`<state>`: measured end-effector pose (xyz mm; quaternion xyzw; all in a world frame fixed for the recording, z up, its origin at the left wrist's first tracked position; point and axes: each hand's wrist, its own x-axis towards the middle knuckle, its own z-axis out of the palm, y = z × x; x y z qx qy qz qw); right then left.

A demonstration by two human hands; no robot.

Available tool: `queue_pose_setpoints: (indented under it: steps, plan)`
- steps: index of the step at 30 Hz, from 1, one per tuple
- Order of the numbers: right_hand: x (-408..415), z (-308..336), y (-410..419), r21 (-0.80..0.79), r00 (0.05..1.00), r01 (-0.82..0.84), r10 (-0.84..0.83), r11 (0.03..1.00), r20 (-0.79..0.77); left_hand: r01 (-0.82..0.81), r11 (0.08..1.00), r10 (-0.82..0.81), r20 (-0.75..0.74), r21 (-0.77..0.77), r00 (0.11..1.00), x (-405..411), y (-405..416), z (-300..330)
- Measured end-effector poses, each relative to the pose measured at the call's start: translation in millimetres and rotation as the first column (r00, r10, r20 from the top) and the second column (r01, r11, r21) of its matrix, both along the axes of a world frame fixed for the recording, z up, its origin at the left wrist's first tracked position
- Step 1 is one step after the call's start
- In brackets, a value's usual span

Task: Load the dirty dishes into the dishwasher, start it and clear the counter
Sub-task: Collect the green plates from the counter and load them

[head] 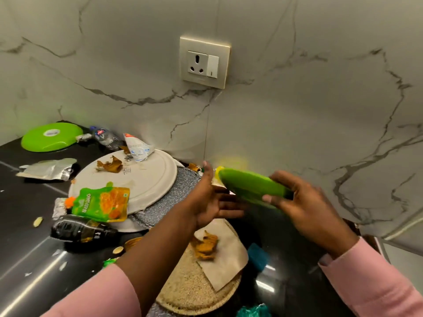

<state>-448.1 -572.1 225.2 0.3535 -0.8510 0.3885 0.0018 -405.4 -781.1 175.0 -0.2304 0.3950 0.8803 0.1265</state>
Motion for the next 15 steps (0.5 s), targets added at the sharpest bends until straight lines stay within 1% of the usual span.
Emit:
queue_pose_setpoints:
  steps: [1, 2, 4, 7, 9, 12, 14, 15]
  plan:
    - [14, 6, -7, 0.014, 0.99, -0.078, 0.079, 0.997, -0.115, -0.029, 1.0, 0.029, 0.01, 0.007, 1.0, 8, -11, 3]
    - [28, 10, -15, 0.037, 0.968, -0.161, 0.166, 0.986, -0.191, -0.052, 0.999, 0.052, 0.019, 0.002, 0.998, 19, -20, 11]
    - [57, 13, -34, 0.106, 0.914, -0.279, 0.298, 0.954, -0.277, -0.123, 0.988, 0.127, 0.044, -0.09, 0.991, 50, -36, 28]
    - [85, 17, -57, 0.204, 0.89, -0.346, 0.39, 0.916, -0.238, -0.26, 0.922, 0.293, 0.079, -0.289, 0.953, 88, -57, 34]
    - [108, 23, -72, 0.155, 0.89, -0.385, 0.41, 0.91, -0.199, -0.35, 0.862, 0.394, 0.051, -0.367, 0.918, 124, -74, 37]
    - [147, 34, -100, -0.008, 0.915, -0.374, 0.367, 0.928, -0.165, -0.491, 0.785, 0.539, 0.026, -0.378, 0.842, 193, -107, 46]
    - [162, 37, -120, -0.044, 0.921, -0.358, 0.345, 0.933, -0.178, -0.596, 0.705, 0.646, 0.001, -0.385, 0.763, 231, -131, 50]
    - [169, 38, -133, -0.034, 0.922, -0.355, 0.344, 0.934, -0.176, -0.638, 0.661, 0.687, -0.022, -0.394, 0.726, 248, -145, 49]
